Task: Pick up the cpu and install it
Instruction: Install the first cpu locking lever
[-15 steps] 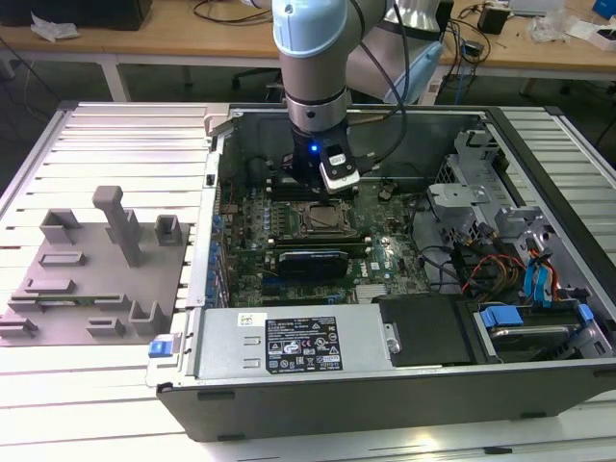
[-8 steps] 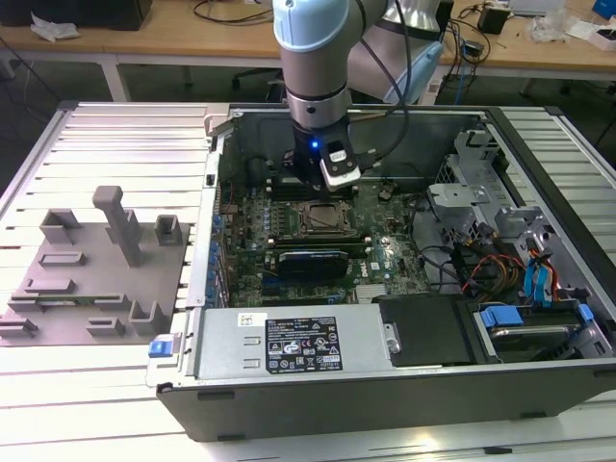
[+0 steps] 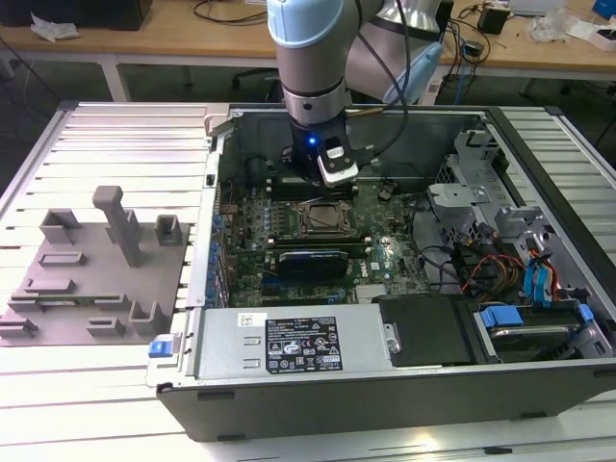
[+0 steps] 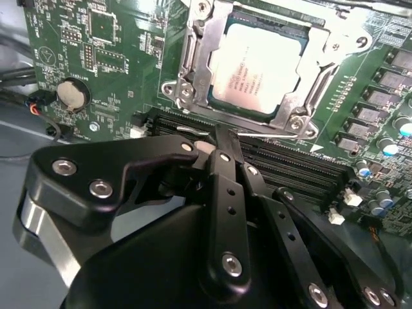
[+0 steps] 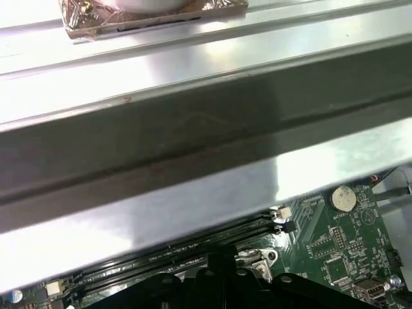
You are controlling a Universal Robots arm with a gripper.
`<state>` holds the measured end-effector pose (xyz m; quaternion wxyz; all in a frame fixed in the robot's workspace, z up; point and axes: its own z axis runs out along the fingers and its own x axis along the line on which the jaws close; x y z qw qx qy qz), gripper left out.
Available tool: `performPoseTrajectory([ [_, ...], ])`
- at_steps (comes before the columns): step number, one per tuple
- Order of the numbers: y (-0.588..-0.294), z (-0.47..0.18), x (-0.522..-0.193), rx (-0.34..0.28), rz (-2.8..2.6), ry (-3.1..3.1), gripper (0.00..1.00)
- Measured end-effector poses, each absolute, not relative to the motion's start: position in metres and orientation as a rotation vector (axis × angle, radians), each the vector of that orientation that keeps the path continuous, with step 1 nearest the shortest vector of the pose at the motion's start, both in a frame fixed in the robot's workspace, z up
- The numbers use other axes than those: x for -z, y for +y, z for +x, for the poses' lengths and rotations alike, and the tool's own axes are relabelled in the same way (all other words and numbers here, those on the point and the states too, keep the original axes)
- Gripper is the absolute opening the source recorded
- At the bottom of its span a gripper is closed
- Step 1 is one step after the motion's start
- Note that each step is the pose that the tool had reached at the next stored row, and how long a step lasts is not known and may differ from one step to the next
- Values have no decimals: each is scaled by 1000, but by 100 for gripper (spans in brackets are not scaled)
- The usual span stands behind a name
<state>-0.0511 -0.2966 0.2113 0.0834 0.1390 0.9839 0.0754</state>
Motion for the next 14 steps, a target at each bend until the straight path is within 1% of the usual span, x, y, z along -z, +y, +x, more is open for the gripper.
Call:
performPoseTrajectory([
  [6,-297,-57,-208,-228,412,2923,11],
  [10,-296,-57,-207,-248,414,2922,11],
  [14,-297,-56,-207,-250,413,2922,11],
])
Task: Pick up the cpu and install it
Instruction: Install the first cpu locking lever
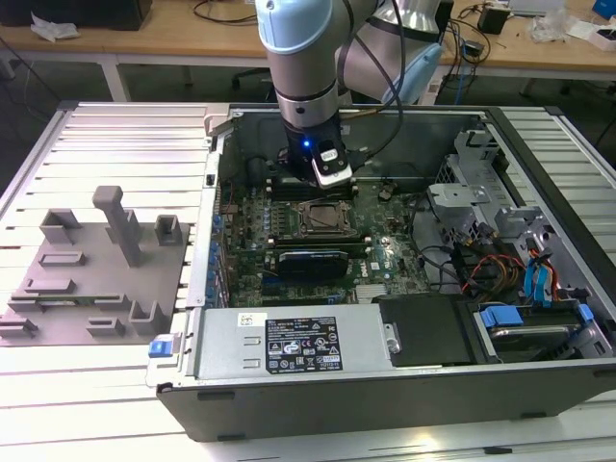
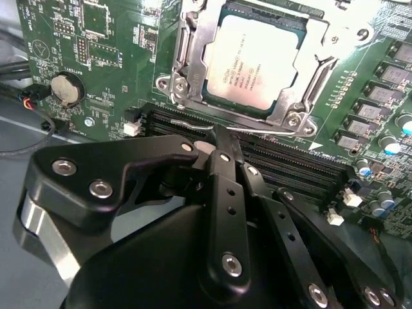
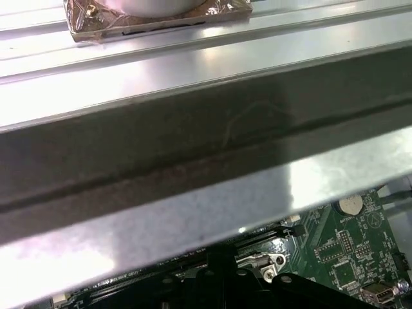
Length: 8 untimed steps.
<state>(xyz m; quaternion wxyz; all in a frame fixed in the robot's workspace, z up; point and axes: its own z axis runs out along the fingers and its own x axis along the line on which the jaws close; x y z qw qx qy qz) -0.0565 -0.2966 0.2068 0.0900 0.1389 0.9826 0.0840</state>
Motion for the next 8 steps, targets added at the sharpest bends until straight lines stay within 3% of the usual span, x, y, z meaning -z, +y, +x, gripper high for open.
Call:
performPoseTrajectory([
  [8,-298,-56,-198,-250,412,2916,11],
])
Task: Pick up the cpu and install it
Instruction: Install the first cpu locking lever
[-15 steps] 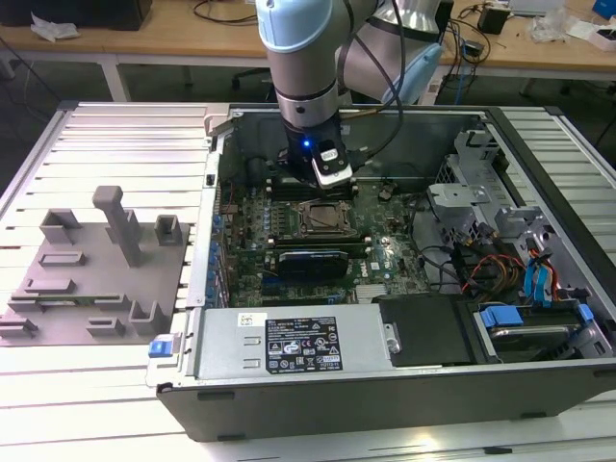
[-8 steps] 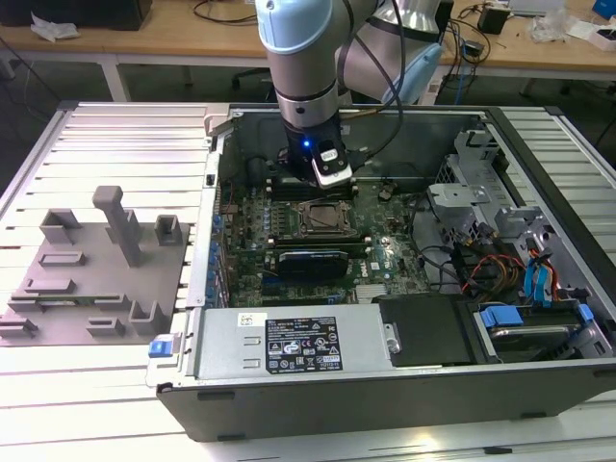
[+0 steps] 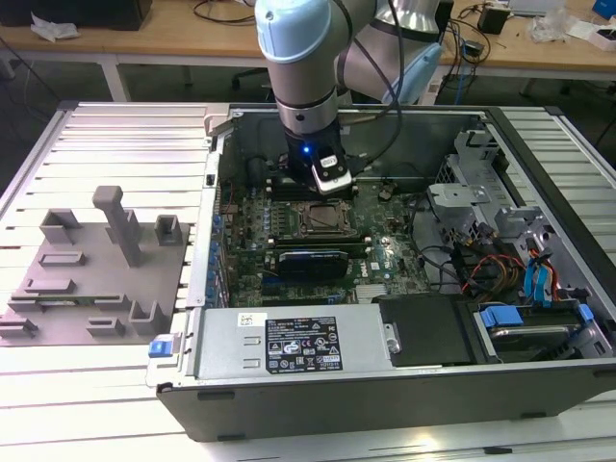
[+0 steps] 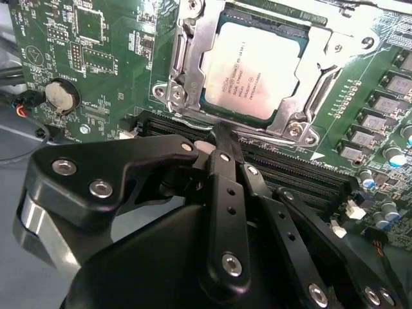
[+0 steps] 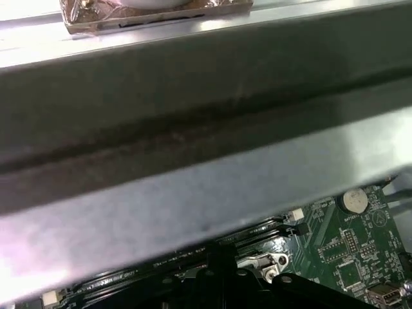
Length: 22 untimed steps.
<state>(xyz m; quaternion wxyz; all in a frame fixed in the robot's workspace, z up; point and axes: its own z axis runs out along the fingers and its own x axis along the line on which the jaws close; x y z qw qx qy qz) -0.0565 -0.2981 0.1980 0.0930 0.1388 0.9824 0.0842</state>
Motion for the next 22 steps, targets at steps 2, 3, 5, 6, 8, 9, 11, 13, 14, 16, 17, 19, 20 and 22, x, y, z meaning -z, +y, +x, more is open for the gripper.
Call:
performPoseTrajectory([
  [2,-299,-56,-197,-250,412,2916,11],
  [3,-299,-55,-197,-251,412,2915,11],
  [5,-300,-54,-196,-251,412,2915,11],
  [6,-300,-54,-196,-250,412,2915,11],
  [8,-300,-52,-196,-252,412,2916,11],
  [9,-300,-49,-196,-266,414,2915,11],
  [11,-300,-48,-197,-271,415,2916,11],
  [13,-300,-47,-203,-272,414,2916,11],
  [14,-300,-47,-205,-272,415,2916,11],
  [16,-300,-47,-211,-270,415,2916,11],
  [17,-300,-47,-214,-264,415,2916,11],
  [19,-300,-47,-216,-229,413,2916,11],
  [20,-300,-47,-216,-199,413,2915,11],
  [22,-300,-47,-216,-135,413,2913,11],
])
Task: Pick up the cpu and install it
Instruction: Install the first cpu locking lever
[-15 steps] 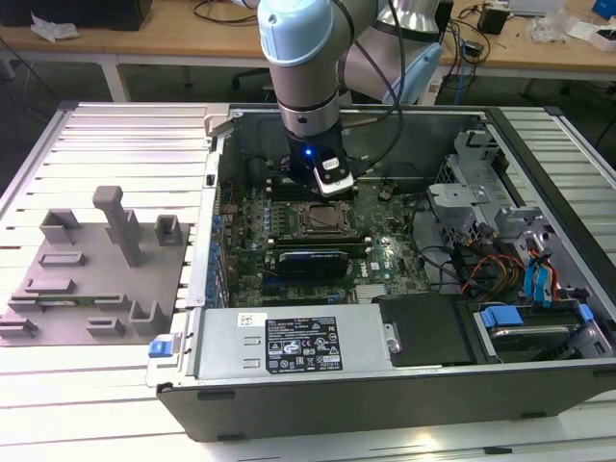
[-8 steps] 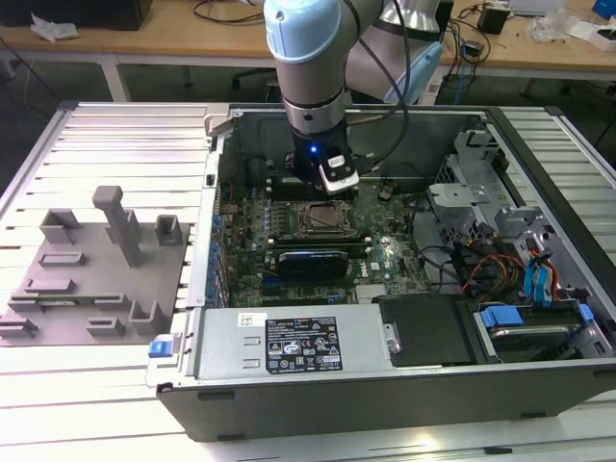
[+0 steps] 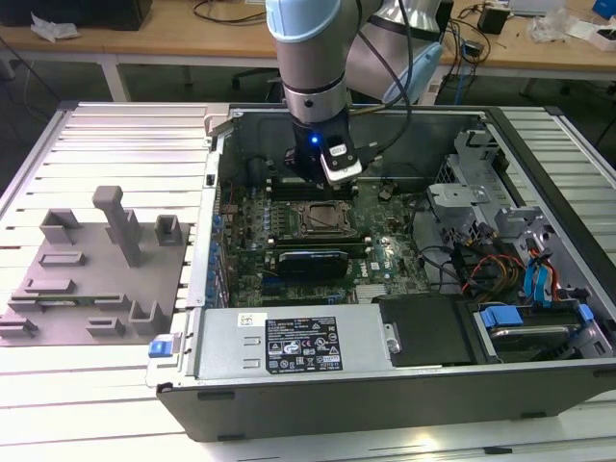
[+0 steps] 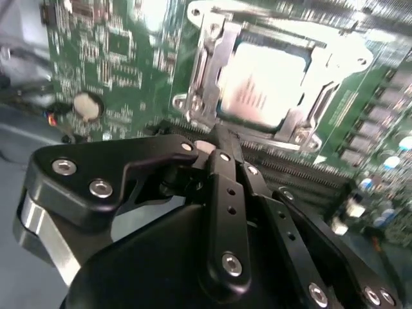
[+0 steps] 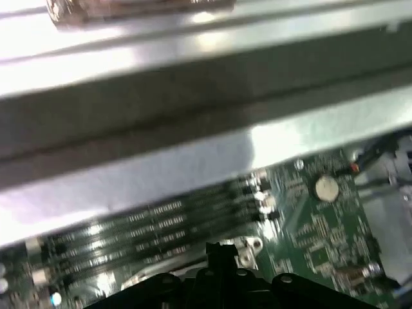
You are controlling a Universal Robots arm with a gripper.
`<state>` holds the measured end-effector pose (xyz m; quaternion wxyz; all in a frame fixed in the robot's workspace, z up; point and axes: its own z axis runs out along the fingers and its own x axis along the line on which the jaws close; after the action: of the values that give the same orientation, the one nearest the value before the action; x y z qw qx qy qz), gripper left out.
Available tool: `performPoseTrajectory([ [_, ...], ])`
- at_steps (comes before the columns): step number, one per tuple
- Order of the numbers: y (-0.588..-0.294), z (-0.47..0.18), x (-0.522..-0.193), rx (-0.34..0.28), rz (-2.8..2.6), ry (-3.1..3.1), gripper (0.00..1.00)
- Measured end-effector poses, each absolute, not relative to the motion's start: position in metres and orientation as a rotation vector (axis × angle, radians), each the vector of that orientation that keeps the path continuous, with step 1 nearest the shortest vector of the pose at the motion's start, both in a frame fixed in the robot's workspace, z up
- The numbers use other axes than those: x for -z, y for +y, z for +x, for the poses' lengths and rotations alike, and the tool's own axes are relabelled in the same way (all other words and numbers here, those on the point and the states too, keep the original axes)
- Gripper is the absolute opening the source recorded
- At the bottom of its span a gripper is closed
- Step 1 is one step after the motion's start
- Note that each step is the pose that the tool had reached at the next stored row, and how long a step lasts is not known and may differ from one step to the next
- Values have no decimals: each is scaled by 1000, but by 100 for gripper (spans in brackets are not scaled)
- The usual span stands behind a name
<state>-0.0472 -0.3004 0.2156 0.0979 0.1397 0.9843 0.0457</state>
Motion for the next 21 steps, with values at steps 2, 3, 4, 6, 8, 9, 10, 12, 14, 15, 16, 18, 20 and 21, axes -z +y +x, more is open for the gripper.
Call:
performPoseTrajectory([
  [2,-300,-47,-215,-71,412,2910,11],
  [3,-300,-47,-216,-25,411,2907,11],
  [4,-301,-47,-216,18,408,2907,11],
  [6,-301,-47,-215,28,407,2911,11],
  [8,-301,-47,-215,35,408,2929,11],
  [9,-301,-45,-215,40,411,2954,11],
  [10,-301,-43,-215,44,413,2973,11],
  [12,-301,-42,-215,49,414,2993,11],
  [14,-301,-41,-215,49,415,2993,11],
  [15,-301,-41,-219,49,415,2993,11],
  [16,-301,-41,-225,49,415,2993,11],
  [18,-301,-40,-230,50,415,2996,11],
  [20,-307,-39,-230,53,416,3005,11],
  [21,-310,-39,-230,53,416,3006,11],
])
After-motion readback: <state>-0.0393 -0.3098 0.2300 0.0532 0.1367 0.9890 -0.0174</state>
